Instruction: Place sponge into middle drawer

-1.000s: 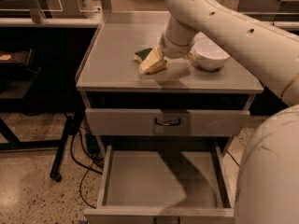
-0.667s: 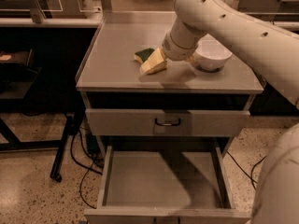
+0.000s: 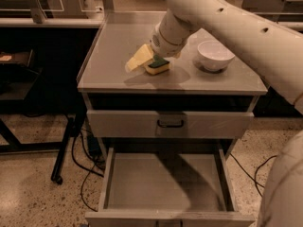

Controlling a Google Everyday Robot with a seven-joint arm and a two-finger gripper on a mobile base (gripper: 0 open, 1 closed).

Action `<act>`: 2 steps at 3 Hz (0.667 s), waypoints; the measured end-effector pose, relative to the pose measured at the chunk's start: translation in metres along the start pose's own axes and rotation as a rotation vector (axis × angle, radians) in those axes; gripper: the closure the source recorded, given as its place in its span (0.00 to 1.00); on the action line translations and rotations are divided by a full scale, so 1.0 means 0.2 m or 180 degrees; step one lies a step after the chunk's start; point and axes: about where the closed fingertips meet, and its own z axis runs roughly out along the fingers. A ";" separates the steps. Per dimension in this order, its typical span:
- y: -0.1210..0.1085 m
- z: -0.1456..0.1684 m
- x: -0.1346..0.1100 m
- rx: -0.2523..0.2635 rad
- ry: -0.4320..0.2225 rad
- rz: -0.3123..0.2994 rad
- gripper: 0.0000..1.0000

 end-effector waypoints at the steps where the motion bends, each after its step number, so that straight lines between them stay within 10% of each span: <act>1: 0.01 0.00 0.00 -0.0007 -0.0004 -0.0017 0.00; 2: -0.01 0.12 -0.18 0.0054 -0.0113 -0.0151 0.00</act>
Offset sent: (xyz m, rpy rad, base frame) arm 0.0341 0.0197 -0.0035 -0.0009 -0.0604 0.0296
